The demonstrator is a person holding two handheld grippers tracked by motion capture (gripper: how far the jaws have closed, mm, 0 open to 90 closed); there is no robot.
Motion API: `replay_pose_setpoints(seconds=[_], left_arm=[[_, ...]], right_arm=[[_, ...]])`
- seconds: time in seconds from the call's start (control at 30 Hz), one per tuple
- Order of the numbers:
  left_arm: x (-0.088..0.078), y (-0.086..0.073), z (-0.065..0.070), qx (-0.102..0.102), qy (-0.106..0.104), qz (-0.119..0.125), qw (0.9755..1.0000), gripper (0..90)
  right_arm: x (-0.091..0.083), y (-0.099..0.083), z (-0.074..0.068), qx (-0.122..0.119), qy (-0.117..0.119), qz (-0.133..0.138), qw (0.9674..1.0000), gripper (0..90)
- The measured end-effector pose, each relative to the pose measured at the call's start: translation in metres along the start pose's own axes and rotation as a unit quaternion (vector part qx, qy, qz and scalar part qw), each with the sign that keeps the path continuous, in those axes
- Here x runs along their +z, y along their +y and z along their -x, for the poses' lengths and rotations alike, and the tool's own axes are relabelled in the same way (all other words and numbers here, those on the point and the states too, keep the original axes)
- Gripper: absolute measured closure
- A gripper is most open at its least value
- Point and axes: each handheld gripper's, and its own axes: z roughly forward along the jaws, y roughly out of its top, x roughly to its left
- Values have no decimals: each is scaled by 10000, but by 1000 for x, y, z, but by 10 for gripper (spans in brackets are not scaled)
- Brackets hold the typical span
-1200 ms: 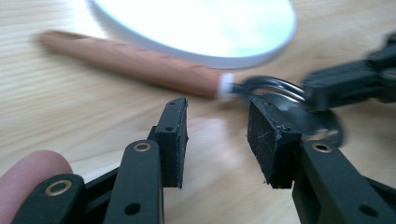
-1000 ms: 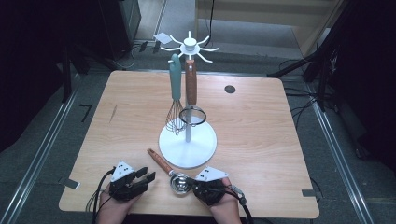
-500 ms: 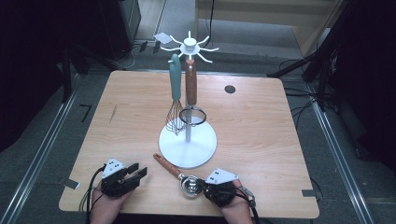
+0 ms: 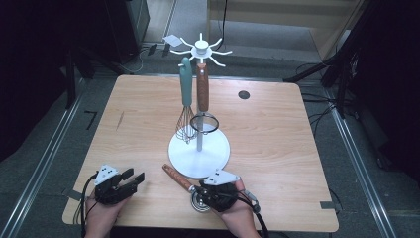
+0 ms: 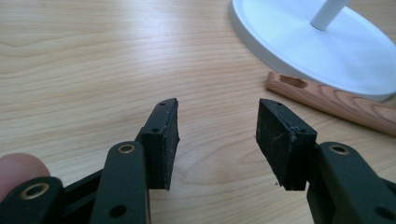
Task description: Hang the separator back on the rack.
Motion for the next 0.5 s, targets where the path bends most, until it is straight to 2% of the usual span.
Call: replay_pose_setpoints(seconds=[0.13,0.23,0.3,0.37,0.5], left_arm=[[-3,0,-11,-40,110,51,9999,491],[-5,1,-17,-87,164,78,9998,491],[-6,1,-22,-155,212,99,9996,491],[-6,1,-24,-183,226,110,9995,491],[-5,1,-25,-185,225,79,9995,491]], right_arm=[[15,7,-7,42,146,-128,9998,686],[27,8,-12,-21,-21,-262,9997,654],[32,8,-13,-5,-47,-375,9993,646],[37,7,-13,-5,-154,-478,9987,652],[38,4,-12,-97,-132,-504,9986,699]])
